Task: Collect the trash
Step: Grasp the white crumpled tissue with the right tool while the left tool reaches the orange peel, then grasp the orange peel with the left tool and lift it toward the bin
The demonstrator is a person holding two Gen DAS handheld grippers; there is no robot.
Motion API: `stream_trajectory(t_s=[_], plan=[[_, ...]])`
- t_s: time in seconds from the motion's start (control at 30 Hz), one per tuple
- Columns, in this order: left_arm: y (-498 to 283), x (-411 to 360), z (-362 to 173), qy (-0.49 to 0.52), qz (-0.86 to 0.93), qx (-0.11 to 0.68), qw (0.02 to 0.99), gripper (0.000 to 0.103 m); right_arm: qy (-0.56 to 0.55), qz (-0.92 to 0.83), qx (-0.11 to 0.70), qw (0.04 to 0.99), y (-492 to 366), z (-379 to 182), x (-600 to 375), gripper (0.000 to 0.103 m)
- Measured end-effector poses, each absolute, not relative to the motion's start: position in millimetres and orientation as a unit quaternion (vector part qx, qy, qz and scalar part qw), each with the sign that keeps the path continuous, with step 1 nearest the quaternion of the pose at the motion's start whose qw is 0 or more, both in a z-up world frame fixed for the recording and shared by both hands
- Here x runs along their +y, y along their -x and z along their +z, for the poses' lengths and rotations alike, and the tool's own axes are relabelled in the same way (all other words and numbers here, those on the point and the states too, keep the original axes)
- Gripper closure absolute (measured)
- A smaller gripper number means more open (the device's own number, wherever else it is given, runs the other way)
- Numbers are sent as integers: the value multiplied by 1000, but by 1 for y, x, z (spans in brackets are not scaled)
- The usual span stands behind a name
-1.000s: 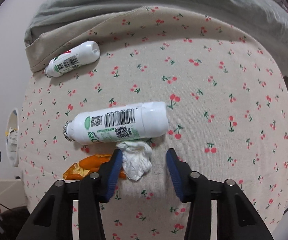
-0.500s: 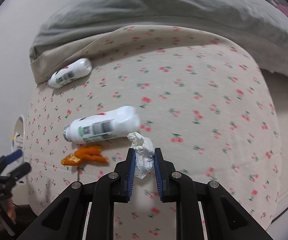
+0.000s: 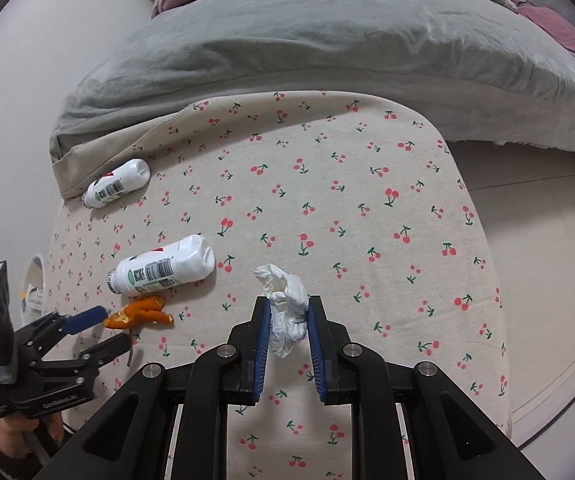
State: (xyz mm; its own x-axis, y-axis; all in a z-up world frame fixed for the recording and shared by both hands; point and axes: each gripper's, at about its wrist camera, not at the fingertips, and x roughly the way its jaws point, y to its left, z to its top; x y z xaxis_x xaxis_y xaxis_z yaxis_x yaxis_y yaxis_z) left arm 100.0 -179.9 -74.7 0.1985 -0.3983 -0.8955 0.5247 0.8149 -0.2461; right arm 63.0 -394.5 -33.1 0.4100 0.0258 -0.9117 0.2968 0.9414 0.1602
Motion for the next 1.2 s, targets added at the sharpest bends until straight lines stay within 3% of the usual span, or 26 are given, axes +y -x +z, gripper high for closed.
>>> stream_trajectory(t_s=[0.13, 0.27, 0.53, 1.2], plan=[[-98, -187, -75, -60, -312, 553, 770, 49, -151, -81, 540, 824, -63, -36, -395, 84], [-98, -190, -76, -65, -313, 553, 769, 74, -147, -82, 541, 824, -64, -38, -394, 84], [-91, -186, -65, -81, -337, 540, 767, 79, -142, -80, 544, 823, -66, -41, -389, 84], [-99, -123, -40, -45, -298, 525, 796, 80, -112, -35, 540, 833, -78, -31, -343, 84]])
